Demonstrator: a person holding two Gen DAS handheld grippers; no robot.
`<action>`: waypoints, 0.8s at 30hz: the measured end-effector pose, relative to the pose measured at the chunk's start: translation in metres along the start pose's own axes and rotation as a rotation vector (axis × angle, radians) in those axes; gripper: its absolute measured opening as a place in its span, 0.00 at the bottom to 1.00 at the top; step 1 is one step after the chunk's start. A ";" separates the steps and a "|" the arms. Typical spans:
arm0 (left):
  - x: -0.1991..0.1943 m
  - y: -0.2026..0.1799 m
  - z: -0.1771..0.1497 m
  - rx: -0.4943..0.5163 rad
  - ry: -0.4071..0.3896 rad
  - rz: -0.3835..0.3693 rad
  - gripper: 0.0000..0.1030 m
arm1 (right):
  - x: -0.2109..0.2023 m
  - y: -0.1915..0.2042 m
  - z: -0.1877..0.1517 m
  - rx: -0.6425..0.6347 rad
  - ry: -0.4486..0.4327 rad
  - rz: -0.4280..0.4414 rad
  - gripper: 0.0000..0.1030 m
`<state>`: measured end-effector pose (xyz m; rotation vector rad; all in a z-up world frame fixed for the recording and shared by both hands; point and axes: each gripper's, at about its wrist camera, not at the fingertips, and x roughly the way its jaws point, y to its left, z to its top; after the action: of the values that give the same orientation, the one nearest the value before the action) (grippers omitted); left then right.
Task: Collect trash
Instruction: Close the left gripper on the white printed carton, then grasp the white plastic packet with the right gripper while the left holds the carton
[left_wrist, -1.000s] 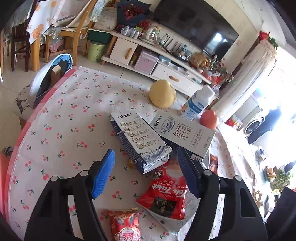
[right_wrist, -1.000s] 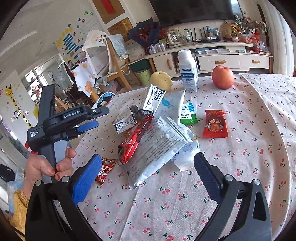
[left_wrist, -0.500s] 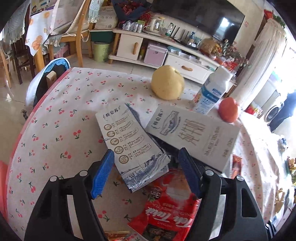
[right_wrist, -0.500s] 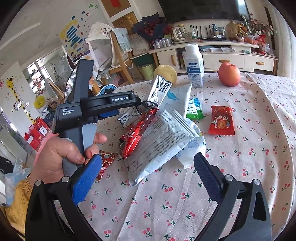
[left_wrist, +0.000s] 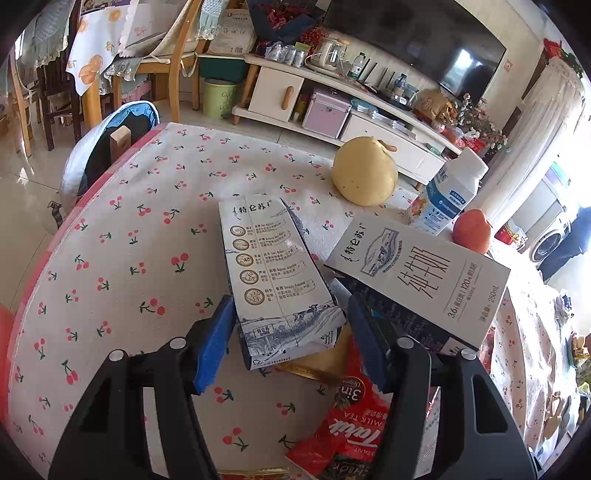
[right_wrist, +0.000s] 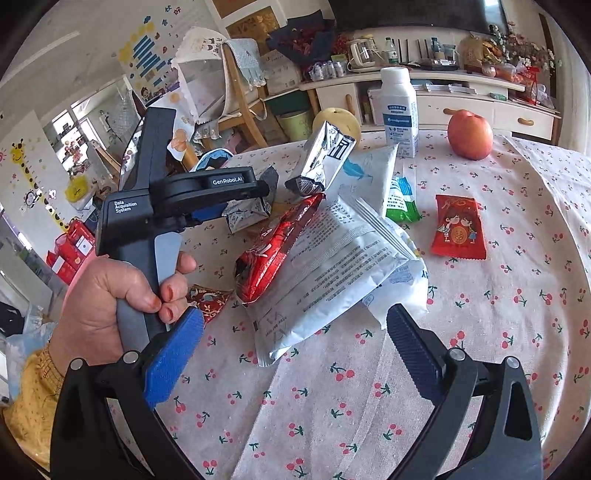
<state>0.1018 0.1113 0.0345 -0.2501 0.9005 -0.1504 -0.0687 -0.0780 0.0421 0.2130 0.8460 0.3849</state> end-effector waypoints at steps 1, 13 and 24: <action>-0.003 0.000 0.000 -0.001 -0.005 -0.004 0.61 | 0.001 0.000 0.000 -0.003 -0.002 0.001 0.95; -0.038 0.004 -0.014 0.011 -0.032 -0.074 0.56 | 0.005 -0.030 0.003 0.158 -0.018 0.048 0.95; -0.062 0.007 -0.038 0.038 -0.009 -0.147 0.56 | 0.021 -0.043 -0.002 0.239 0.008 0.101 0.76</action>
<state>0.0340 0.1264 0.0569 -0.2811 0.8697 -0.3023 -0.0474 -0.1084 0.0121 0.4779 0.8909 0.3785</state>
